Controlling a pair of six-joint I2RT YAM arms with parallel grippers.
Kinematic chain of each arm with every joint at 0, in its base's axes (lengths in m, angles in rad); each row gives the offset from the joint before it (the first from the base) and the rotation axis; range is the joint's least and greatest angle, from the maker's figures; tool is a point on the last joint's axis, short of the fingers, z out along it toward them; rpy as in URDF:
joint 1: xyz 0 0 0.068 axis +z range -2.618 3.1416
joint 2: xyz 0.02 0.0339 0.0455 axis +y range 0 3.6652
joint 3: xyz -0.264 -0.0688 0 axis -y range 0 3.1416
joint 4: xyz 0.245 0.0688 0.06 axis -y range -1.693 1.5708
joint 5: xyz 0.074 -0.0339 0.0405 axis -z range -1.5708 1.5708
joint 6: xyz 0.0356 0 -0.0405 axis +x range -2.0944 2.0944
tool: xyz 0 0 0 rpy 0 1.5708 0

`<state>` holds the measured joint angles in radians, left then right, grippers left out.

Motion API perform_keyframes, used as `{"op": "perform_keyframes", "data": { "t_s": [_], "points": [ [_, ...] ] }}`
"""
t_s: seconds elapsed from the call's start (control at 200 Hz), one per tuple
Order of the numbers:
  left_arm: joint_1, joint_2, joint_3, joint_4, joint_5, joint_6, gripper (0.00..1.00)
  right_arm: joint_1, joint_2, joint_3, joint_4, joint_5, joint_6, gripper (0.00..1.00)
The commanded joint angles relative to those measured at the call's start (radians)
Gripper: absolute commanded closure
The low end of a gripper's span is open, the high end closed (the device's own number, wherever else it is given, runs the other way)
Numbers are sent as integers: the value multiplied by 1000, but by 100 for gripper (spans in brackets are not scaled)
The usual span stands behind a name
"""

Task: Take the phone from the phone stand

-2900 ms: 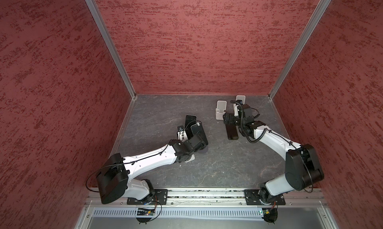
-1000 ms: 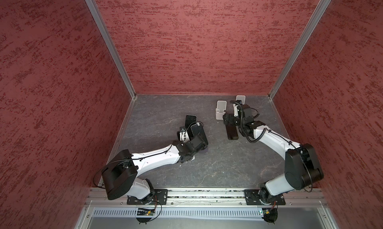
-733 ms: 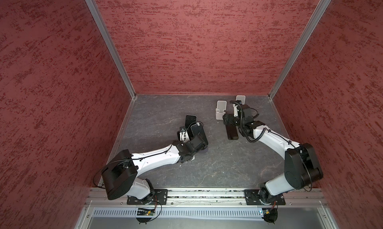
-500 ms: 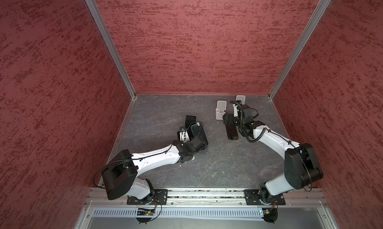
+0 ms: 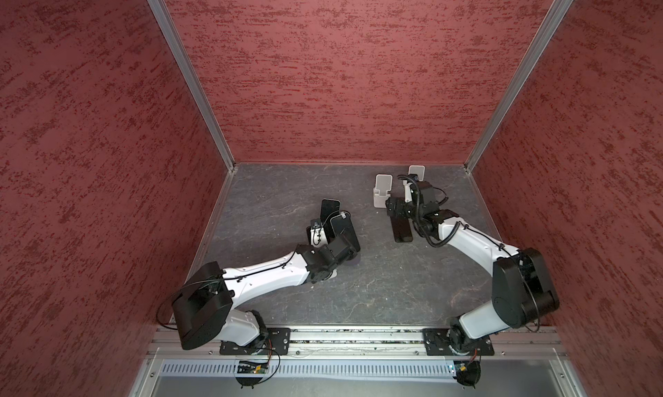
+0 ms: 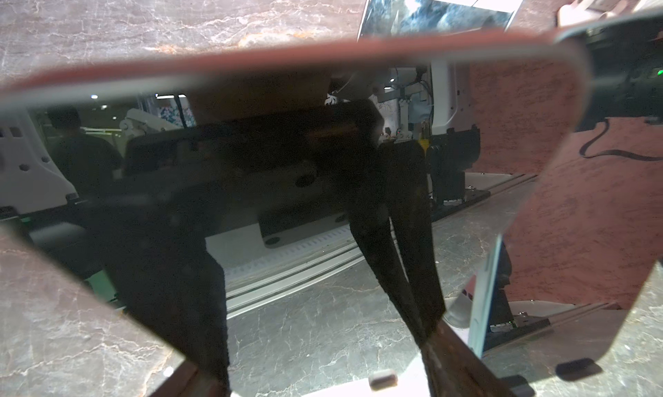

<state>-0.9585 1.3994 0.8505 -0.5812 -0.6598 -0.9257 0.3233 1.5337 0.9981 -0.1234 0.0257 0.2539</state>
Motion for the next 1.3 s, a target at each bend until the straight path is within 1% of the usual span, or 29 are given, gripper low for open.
{"op": "perform_keyframes", "data": {
  "t_s": [0.0,0.466,0.752,1.017,1.298],
  "points": [
    [0,-38,-10,40,-34,28,36,-4,-3,8,4,-5,-1,1],
    [0,-114,-40,80,-31,75,37,-4,-4,8,4,-9,1,1],
    [18,-181,-54,38,-52,87,38,-4,-6,8,3,-12,2,1],
    [64,-279,-94,13,-43,88,38,-4,-8,8,1,-15,2,1],
    [116,-341,-108,-21,-17,102,38,-4,-14,9,0,-17,2,1]
  ]
}}
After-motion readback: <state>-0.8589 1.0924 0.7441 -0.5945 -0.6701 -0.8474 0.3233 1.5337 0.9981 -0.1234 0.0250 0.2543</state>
